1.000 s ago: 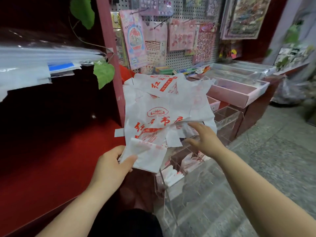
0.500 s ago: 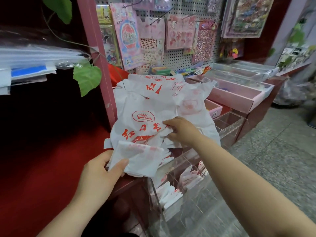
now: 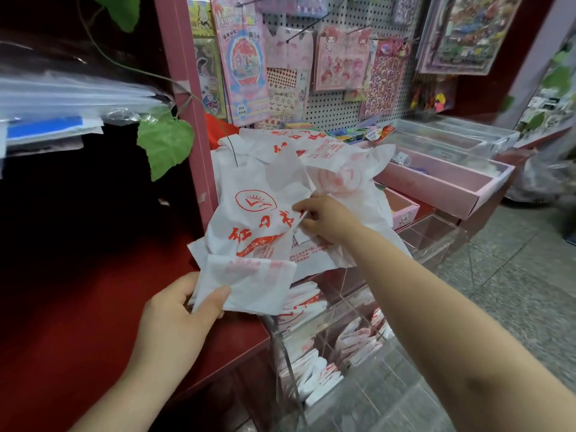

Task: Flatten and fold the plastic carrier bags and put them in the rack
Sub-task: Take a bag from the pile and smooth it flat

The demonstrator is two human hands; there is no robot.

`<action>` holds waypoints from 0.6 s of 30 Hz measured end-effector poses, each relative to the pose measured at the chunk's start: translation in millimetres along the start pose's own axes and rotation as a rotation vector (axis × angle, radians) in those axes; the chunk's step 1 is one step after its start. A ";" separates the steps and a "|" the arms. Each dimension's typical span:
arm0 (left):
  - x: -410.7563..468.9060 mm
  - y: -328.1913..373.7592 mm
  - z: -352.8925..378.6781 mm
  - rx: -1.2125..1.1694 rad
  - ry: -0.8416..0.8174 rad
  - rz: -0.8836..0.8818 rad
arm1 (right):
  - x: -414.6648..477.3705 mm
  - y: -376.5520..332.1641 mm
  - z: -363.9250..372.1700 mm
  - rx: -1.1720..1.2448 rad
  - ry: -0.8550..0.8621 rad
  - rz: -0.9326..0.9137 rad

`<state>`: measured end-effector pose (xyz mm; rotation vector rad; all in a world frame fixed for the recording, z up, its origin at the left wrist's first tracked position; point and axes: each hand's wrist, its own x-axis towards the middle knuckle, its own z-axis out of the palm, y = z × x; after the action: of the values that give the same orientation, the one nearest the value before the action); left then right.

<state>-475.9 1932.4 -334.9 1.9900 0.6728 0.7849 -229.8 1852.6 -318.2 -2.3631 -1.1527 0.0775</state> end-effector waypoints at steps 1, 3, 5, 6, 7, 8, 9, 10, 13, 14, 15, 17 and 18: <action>-0.3 3.5 0.7 -0.014 0.003 -0.001 | -0.3 0.0 -0.4 0.004 0.026 0.014; 0.0 8.8 3.3 -0.036 -0.007 0.000 | -5.2 2.2 -4.5 0.023 0.108 0.029; -0.7 10.8 7.1 -0.047 -0.022 0.016 | -15.7 7.3 -13.7 0.056 0.172 0.009; -1.5 11.8 9.2 -0.050 -0.024 0.020 | -24.2 10.3 -19.7 0.075 0.177 0.005; -2.6 12.7 11.4 -0.053 -0.025 0.020 | -35.5 13.7 -25.5 0.086 0.169 0.011; -3.1 13.0 14.1 -0.059 -0.022 0.024 | -47.7 18.8 -30.7 0.085 0.153 0.014; -3.9 13.9 16.5 -0.070 -0.020 0.025 | -60.6 25.0 -34.8 0.060 0.130 0.012; -4.8 14.5 19.6 -0.081 -0.022 0.029 | -73.5 33.1 -36.3 0.007 0.092 0.008; -6.7 16.9 28.5 -0.097 -0.028 0.060 | -105.0 55.6 -31.1 -0.146 -0.054 0.026; -7.3 17.7 31.7 -0.092 -0.029 0.068 | -110.5 60.8 -28.4 -0.129 -0.052 0.059; -8.2 18.1 35.2 -0.087 -0.033 0.072 | -113.7 63.8 -26.7 -0.085 -0.030 0.101; -11.1 17.9 40.3 -0.074 -0.033 0.079 | -114.1 65.9 -22.9 0.029 0.018 0.186; -12.5 18.1 41.4 -0.066 -0.029 0.078 | -112.3 66.1 -19.8 0.057 0.027 0.229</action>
<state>-450.6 1893.2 -340.1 1.9742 0.5479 0.8127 -248.5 1726.1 -350.2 -2.4280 -0.8527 0.1539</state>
